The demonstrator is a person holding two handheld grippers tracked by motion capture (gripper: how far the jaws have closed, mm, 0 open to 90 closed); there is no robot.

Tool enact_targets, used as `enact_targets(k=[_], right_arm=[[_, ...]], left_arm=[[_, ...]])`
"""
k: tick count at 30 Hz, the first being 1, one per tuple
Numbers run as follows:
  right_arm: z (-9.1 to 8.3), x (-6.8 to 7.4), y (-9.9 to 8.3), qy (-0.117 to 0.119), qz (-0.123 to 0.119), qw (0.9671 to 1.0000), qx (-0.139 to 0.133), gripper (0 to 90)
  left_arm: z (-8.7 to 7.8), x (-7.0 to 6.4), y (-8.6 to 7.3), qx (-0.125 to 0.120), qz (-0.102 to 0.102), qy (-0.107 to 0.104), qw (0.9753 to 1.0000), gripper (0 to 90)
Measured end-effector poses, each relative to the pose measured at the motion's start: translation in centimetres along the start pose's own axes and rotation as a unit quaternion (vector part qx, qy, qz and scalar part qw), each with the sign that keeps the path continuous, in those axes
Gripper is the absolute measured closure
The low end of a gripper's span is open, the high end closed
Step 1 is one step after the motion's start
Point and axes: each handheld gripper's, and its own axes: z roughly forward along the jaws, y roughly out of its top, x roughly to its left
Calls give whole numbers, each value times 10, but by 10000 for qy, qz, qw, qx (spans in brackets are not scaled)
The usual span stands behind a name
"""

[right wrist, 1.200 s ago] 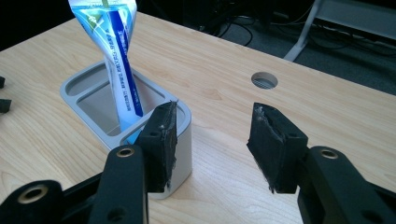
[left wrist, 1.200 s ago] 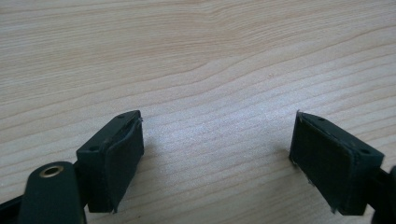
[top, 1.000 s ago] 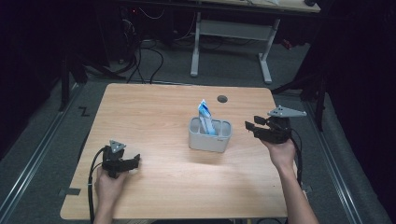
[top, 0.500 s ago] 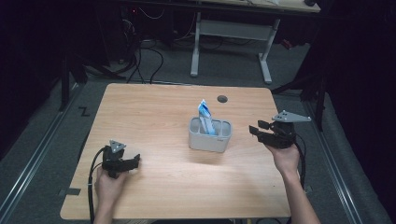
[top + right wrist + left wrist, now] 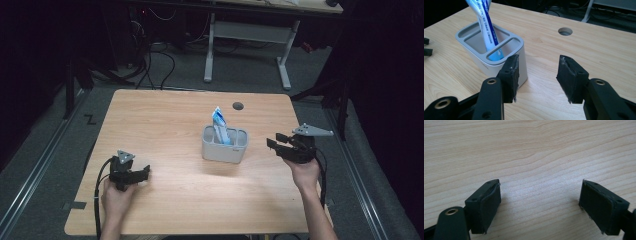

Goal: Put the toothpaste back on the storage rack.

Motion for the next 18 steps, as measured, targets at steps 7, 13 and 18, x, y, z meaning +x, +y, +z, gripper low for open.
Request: enact_targets(k=[7, 13, 18], right_arm=[[5, 0, -6, 48, 70, 10000, 29, 516], [9, 0, -12, 49, 121, 9999, 33, 517], [16, 0, -18, 21, 172, 9998, 125, 520]], left_arm=[[0, 0, 0, 0, 1, 0, 10000, 178], [0, 0, 0, 0, 1, 0, 10000, 178], [0, 0, 0, 0, 1, 0, 10000, 178]])
